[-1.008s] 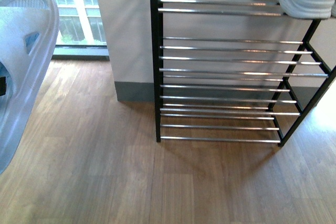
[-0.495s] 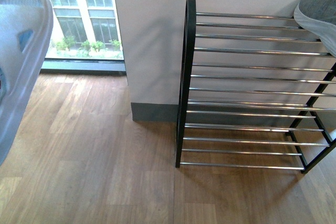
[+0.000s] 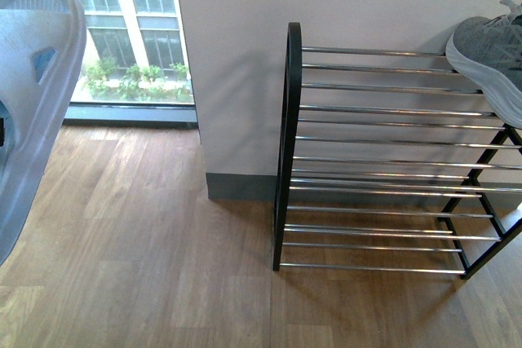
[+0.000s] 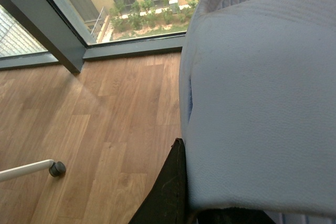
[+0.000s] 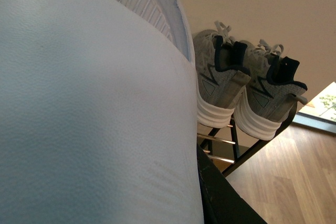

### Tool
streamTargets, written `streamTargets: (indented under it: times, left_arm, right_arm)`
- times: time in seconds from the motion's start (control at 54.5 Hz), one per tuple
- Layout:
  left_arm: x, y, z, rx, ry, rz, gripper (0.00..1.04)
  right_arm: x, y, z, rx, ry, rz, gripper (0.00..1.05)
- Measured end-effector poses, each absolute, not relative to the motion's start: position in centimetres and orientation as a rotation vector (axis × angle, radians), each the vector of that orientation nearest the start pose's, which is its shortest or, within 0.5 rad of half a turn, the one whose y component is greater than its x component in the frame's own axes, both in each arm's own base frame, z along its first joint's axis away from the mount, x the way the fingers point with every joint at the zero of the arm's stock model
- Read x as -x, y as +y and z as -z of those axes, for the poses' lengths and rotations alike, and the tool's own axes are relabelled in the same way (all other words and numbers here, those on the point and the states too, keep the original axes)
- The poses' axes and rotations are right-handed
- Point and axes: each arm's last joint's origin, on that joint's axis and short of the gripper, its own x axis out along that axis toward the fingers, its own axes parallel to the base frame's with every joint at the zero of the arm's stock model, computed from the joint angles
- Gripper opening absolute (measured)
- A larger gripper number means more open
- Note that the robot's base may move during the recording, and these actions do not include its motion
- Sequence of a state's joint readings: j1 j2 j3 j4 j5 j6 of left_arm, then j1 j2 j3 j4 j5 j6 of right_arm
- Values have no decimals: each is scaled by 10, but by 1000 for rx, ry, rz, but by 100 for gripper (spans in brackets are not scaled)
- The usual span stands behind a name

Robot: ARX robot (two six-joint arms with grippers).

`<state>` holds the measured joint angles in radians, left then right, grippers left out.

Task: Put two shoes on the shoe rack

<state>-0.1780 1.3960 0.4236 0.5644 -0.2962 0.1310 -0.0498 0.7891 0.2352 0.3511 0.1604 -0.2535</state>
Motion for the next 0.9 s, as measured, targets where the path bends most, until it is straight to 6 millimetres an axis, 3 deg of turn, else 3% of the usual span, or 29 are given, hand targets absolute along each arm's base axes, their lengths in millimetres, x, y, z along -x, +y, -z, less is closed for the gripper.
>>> streamTargets:
  times: [0.898]
  left_arm:
    - [-247,-38,-157,-225,402,-79,2]
  right_arm:
    - [-168,-13,-194,263,226,189,2]
